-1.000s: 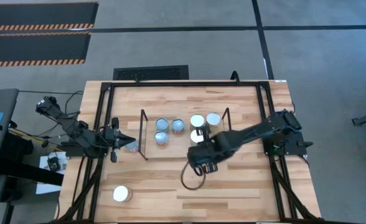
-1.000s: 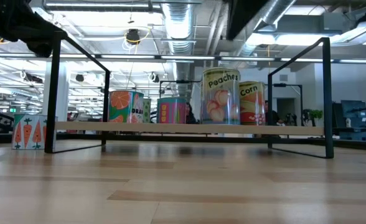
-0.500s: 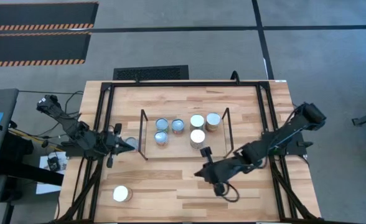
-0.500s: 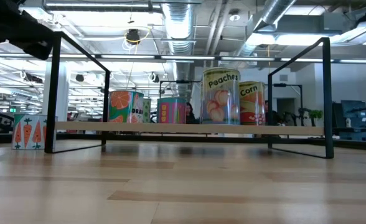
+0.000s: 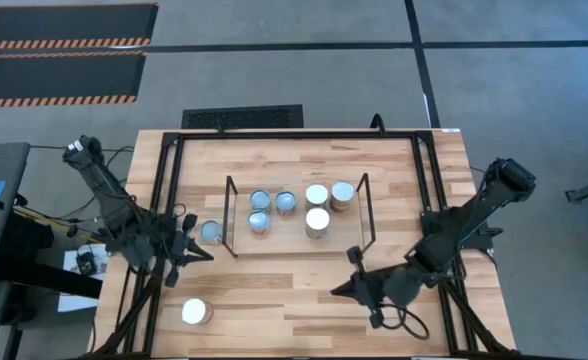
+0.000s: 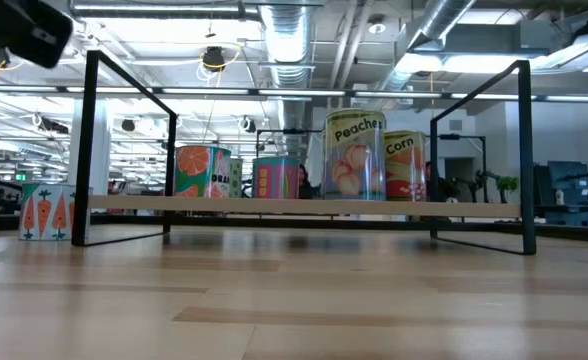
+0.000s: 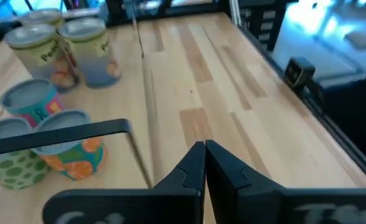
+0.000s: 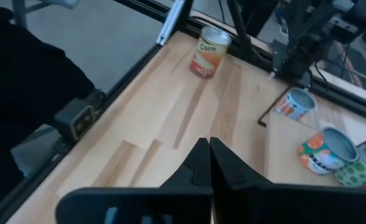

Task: Pick and place cans onto a shelf
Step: Put the large canned corn on the shelf aligned with the other canned corn

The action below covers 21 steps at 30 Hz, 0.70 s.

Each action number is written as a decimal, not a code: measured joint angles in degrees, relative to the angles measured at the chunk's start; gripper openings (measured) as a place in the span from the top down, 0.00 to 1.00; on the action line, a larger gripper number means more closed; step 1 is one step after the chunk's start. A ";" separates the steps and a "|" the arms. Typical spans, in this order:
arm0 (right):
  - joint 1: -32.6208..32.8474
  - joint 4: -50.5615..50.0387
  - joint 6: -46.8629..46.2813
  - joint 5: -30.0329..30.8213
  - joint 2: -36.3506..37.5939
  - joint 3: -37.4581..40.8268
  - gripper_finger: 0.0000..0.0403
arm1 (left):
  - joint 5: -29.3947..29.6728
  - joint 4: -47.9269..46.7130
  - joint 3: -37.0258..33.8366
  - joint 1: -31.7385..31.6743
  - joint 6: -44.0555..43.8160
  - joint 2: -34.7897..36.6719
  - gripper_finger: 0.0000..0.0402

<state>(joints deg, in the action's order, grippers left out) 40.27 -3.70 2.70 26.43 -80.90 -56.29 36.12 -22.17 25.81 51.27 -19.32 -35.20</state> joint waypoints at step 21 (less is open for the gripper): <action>3.89 2.66 -3.14 2.20 -0.90 0.04 0.99 | -13.41 -36.45 47.14 13.68 -36.51 -56.30 0.98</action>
<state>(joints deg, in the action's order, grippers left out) 44.16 -1.03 -0.44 28.63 -81.80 -56.25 22.70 -58.62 72.95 64.95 -55.83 -91.50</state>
